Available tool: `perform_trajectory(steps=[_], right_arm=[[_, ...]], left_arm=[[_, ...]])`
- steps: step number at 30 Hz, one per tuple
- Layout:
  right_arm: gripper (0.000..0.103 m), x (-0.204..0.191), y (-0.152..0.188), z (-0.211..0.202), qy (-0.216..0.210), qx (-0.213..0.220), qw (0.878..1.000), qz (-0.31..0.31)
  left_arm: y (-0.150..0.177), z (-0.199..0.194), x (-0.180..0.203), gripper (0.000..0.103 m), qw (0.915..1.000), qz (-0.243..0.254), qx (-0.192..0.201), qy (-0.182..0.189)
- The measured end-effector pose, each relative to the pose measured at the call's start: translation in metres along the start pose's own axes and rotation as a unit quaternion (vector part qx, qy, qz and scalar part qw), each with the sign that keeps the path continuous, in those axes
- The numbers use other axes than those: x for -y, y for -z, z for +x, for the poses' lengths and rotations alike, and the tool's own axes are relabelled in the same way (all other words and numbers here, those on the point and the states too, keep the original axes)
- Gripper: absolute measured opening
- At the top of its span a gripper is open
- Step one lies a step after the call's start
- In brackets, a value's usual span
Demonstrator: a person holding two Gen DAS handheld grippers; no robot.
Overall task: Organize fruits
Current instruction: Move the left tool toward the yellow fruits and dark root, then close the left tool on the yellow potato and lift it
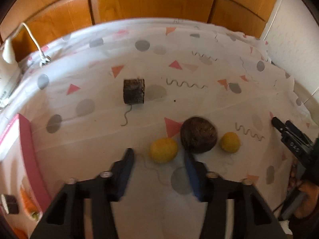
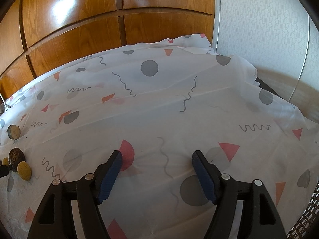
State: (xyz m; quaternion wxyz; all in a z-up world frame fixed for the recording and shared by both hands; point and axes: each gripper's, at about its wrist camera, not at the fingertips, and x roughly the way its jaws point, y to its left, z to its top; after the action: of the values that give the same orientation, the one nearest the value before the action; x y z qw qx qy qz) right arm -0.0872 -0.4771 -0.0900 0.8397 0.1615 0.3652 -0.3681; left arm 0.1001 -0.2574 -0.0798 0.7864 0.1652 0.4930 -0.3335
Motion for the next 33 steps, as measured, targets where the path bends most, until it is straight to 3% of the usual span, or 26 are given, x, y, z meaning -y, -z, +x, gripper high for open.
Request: perform_trajectory(steps=[3, 13, 23, 28, 33], right_arm=[[0.074, -0.001, 0.000, 0.001, 0.000, 0.000, 1.000, -0.001], [0.076, 0.000, 0.000, 0.001, -0.003, 0.002, 1.000, -0.001], [0.076, 0.000, 0.000, 0.001, -0.003, 0.002, 1.000, 0.000], [0.076, 0.000, 0.001, 0.001, -0.003, 0.002, 1.000, 0.000], [0.076, 0.000, 0.001, 0.001, -0.003, 0.002, 1.000, 0.000]], left_arm=[[0.000, 0.000, 0.004, 0.029, 0.9999, 0.007, 0.015, 0.001], [0.008, -0.010, -0.005, 0.028, 0.9982, -0.043, 0.033, 0.024], [0.020, -0.069, -0.033, 0.028, 0.9894, -0.106, 0.091, 0.041], [0.028, -0.104, -0.061, 0.028, 0.9815, -0.138, 0.130, 0.027], [0.040, -0.127, -0.100, 0.028, 0.9731, -0.171, 0.154, -0.014]])
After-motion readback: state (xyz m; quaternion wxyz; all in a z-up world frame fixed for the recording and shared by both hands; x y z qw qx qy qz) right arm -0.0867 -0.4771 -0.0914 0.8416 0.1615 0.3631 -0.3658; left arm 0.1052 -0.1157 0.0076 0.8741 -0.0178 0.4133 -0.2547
